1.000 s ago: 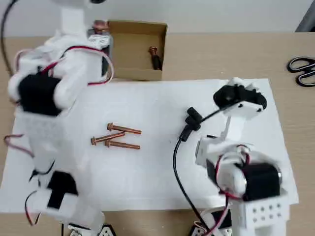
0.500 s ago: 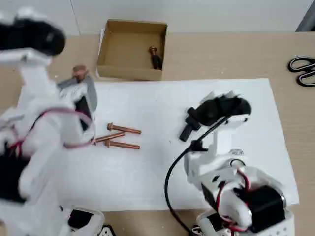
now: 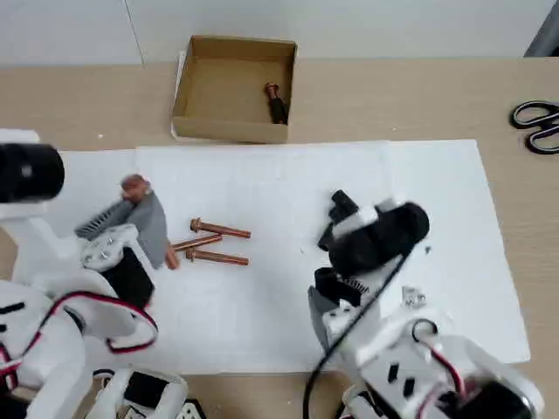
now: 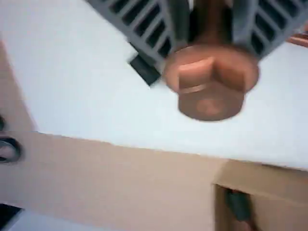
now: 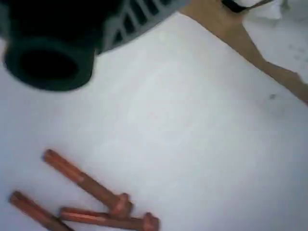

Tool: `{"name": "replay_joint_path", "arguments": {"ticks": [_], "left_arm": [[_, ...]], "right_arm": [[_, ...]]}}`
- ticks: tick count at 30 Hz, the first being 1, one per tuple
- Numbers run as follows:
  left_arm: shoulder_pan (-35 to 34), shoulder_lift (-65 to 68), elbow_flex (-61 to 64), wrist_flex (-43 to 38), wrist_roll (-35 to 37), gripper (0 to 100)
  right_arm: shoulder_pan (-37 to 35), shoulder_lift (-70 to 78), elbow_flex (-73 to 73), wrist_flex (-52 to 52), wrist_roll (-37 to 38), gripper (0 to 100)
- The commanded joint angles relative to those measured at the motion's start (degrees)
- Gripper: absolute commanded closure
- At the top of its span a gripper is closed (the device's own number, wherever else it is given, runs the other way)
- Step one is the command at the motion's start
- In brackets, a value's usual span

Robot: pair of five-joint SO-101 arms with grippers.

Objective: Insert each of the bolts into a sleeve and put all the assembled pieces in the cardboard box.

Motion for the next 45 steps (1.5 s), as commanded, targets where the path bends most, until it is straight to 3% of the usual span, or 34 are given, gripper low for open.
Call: {"name": "replay_joint_path", "arguments": {"ticks": [1, 7, 12, 20, 29, 45], "left_arm": [[4.1, -2.1, 3.3, -1.5, 4.1, 99], [5.4, -6.0, 12.0, -5.7, 4.3, 99], [11.8, -7.1, 15.9, -9.5, 4.3, 99], [18.3, -7.2, 16.0, -14.2, 1.5, 99], [18.1, -7.4, 19.4, -21.5, -0.8, 99], [18.5, -7.0, 27.9, -33.4, 0.8, 99]], "right_arm": [[-1.5, -0.9, -0.2, -0.5, 0.6, 99.7], [-1.6, -1.5, -0.1, -0.8, 1.5, 99.7], [-1.8, -1.6, 3.5, -6.9, 6.0, 99.7], [-10.7, -4.8, 11.3, -18.9, 6.8, 99.7], [-11.1, -11.9, 18.6, -24.3, 13.5, 99.7], [-11.0, -12.2, 18.9, -28.9, 13.7, 99.7]]}}
